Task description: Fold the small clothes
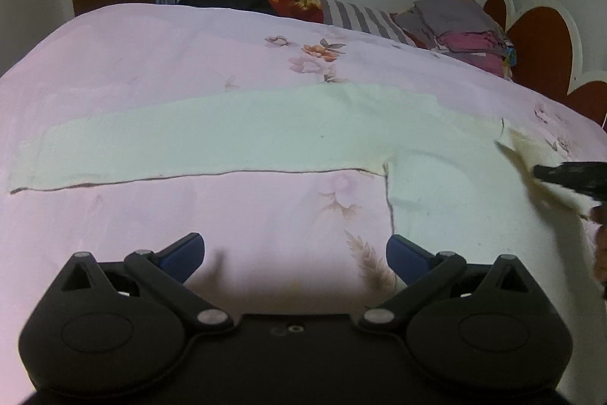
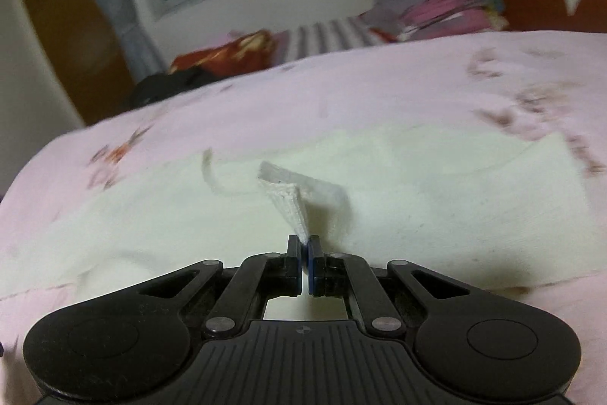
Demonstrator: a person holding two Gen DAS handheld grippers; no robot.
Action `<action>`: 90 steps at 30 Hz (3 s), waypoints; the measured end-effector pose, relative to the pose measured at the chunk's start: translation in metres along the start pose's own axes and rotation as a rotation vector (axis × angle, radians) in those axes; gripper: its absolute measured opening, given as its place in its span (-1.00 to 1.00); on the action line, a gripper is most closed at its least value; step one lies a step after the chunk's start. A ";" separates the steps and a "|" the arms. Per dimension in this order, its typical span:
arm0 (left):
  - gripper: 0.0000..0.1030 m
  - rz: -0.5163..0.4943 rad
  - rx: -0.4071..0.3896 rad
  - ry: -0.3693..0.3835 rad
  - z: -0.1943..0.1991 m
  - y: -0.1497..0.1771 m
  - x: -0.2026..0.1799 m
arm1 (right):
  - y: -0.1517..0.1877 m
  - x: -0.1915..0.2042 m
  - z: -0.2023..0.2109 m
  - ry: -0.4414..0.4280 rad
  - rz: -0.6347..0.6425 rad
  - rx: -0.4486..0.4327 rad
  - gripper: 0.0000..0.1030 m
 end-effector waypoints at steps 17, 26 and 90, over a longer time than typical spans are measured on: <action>-0.13 0.077 0.037 0.337 -0.026 -0.043 -0.148 | 0.033 -0.026 0.038 0.026 -0.045 0.006 -0.52; -0.17 0.100 0.189 0.437 -0.073 -0.049 -0.249 | 0.038 -0.088 0.080 0.050 -0.194 -0.033 -0.53; -0.49 -0.002 0.008 0.096 -0.112 -0.081 -0.129 | -0.045 -0.096 0.014 0.011 -0.058 -0.035 -0.97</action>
Point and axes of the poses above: each gripper's, at about its wrist camera, not at the fingertips, and z roughly against the way its jaws point, x to its left, y to its underside, the point moved 7 cm from there along -z, roughly the way its jaws point, and after that the axes turned 15 degrees about -y, right-handed, at the moved point
